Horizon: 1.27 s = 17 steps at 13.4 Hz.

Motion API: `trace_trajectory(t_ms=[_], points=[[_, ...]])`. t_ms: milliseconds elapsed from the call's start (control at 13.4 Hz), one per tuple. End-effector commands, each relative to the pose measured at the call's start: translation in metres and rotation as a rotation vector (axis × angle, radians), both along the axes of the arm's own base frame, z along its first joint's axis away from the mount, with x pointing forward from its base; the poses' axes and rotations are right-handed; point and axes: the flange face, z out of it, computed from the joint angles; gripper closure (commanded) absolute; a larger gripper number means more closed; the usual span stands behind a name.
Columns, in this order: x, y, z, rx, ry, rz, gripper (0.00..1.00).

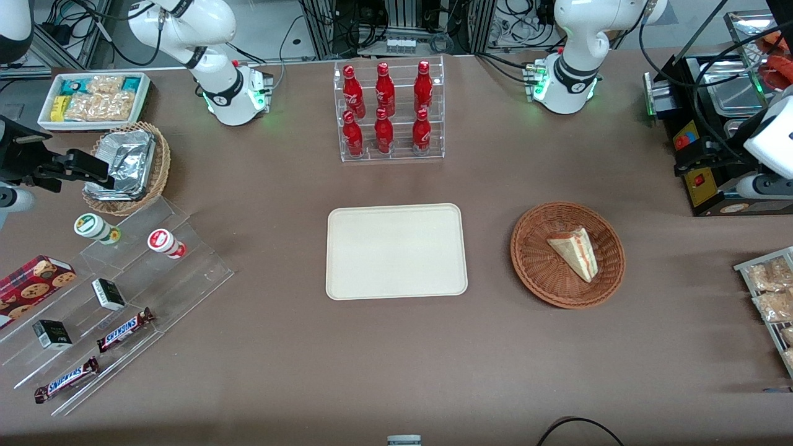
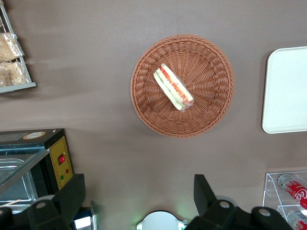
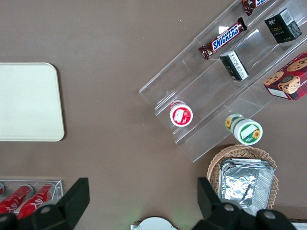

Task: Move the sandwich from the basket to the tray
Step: 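Move the left gripper from rest toward the wicker basket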

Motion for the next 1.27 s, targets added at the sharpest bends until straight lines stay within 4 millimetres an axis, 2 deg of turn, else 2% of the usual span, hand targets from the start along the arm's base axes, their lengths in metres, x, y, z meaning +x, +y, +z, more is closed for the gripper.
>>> trace_trajectory(t_ms=[0,75,373,821,970,1194], points=[[-0.002,-0.002,0.000,-0.014,0.014,-0.012,0.00],[0.000,-0.005,-0.006,-0.014,0.022,-0.016,0.00],[0.009,-0.017,-0.068,-0.013,0.093,-0.039,0.00],[0.004,-0.019,-0.156,-0.010,0.043,-0.030,0.00],[0.001,-0.019,-0.185,-0.004,0.029,0.017,0.00],[-0.007,-0.029,-0.228,0.006,-0.010,0.102,0.00]])
